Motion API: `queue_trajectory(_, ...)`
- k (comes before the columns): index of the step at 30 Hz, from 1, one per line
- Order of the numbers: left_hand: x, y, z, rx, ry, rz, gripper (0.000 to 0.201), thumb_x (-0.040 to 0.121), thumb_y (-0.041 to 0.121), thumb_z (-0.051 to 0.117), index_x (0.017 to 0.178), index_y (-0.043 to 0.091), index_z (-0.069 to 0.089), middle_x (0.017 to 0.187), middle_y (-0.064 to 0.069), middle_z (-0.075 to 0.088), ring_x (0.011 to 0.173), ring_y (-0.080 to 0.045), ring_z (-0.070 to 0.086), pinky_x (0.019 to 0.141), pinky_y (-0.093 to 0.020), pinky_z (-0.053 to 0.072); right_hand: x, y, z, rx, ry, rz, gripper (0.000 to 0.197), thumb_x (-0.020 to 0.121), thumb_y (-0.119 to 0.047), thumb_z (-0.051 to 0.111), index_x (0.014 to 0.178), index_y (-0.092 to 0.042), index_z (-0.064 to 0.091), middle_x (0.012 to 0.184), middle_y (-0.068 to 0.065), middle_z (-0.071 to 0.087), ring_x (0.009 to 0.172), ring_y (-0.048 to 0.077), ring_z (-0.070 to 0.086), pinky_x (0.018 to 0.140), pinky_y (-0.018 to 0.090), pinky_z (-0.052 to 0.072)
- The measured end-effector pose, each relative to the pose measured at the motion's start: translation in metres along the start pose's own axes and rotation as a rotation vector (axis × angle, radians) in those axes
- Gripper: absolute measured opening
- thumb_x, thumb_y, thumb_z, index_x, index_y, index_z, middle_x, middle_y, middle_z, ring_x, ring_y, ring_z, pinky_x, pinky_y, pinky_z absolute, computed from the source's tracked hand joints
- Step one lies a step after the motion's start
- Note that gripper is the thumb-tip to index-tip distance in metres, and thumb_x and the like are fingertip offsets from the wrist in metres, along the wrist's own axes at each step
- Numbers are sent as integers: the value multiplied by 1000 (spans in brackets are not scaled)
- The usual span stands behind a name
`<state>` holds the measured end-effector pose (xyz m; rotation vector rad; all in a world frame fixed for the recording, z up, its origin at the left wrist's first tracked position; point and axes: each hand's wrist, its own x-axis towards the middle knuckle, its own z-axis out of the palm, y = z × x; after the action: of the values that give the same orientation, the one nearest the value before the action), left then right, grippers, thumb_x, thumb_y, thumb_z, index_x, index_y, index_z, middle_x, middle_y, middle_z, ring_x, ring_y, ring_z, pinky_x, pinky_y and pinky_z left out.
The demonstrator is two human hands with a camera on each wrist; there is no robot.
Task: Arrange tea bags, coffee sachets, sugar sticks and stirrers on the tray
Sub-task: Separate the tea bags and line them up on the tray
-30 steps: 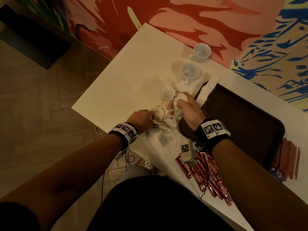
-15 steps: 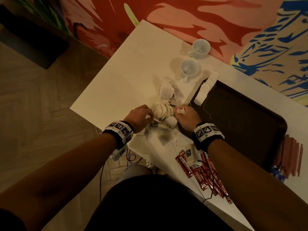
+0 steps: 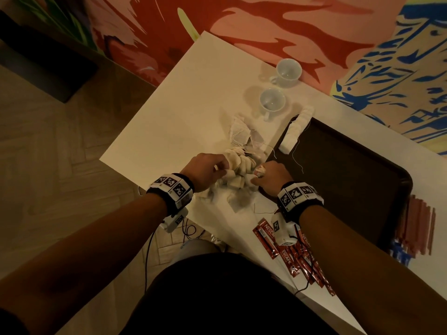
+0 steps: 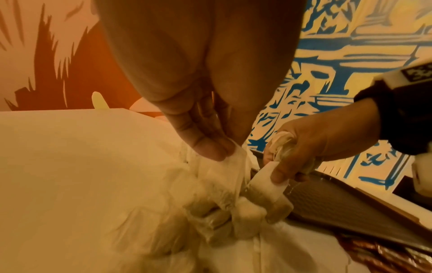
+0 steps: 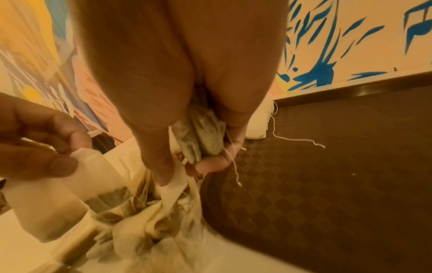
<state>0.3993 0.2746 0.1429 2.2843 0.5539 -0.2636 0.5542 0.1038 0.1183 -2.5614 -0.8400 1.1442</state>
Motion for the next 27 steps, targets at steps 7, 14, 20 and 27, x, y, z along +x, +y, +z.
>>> queue_trajectory(7,3,18,-19,-64,41,100,17,96,18,63,111,26,65,89,10,63,71,0,60,74,-28,49,-24,-22,-30,-18,8,-199,15,89,-26,74,96,-12,71,95,5,69,87,23,64,76,33,49)
queue_trajectory(14,9,40,-35,-66,-174,178,34,91,18,73,123,22,66,89,11,63,72,2,60,69,-19,50,-44,-44,-57,44,20,-313,9,84,-17,79,90,-13,75,90,4,72,84,18,65,73,27,44)
queue_trajectory(20,17,50,-45,-4,-230,176,30,90,26,75,119,20,70,99,2,69,62,8,59,61,-12,46,-45,-53,-70,64,37,-306,15,82,-26,81,80,-29,66,86,0,68,83,18,65,68,27,46)
queue_trajectory(27,17,55,-52,-140,-195,109,16,88,23,77,93,10,72,77,10,70,54,-4,65,62,-21,51,-52,-61,-85,171,65,-394,13,84,-23,81,94,-18,75,93,-2,70,89,17,65,80,31,49)
